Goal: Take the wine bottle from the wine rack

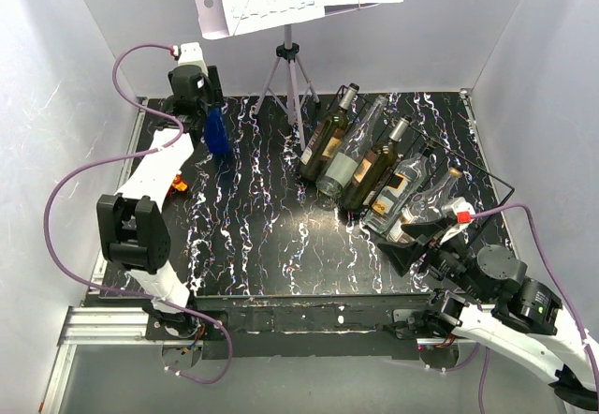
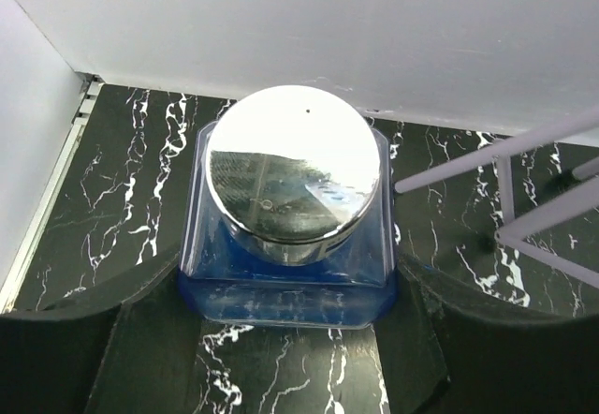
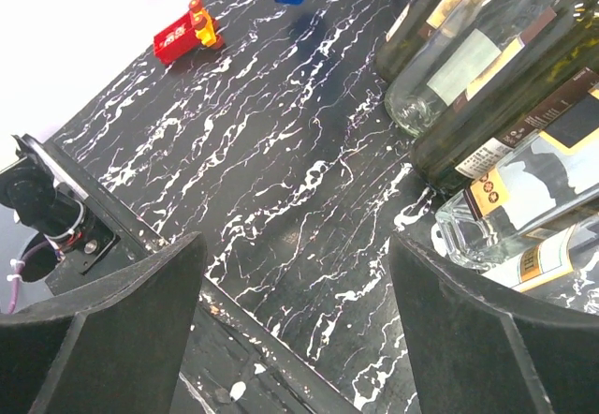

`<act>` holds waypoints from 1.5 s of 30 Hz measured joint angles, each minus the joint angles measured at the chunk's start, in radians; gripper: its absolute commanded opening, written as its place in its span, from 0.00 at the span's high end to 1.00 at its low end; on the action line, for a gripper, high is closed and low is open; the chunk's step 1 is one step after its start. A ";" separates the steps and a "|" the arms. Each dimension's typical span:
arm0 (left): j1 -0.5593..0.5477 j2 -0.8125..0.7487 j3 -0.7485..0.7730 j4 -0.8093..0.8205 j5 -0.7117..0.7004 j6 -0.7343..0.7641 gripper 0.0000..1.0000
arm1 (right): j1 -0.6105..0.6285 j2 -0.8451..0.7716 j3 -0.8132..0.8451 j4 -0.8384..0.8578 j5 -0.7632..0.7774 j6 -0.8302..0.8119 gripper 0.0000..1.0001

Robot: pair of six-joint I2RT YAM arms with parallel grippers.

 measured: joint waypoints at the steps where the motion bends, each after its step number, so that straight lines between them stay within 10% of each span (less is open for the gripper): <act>1: 0.008 0.019 0.018 -0.002 0.005 -0.001 1.00 | 0.000 0.000 0.002 -0.007 0.002 0.001 0.14; 10: 0.044 0.084 0.040 -0.025 0.033 -0.016 0.96 | 0.000 0.013 0.039 -0.037 0.013 -0.002 0.14; 19: 0.044 0.085 0.041 -0.026 0.075 -0.007 0.28 | 0.000 0.029 0.039 -0.037 0.025 0.002 0.14; 35: 0.044 -0.012 0.071 -0.032 0.119 -0.005 0.02 | 0.000 0.036 0.041 -0.066 0.111 0.087 0.13; 45: 0.044 -0.341 -0.001 -0.219 0.337 -0.111 0.02 | 0.000 0.225 0.161 -0.134 0.598 0.113 0.12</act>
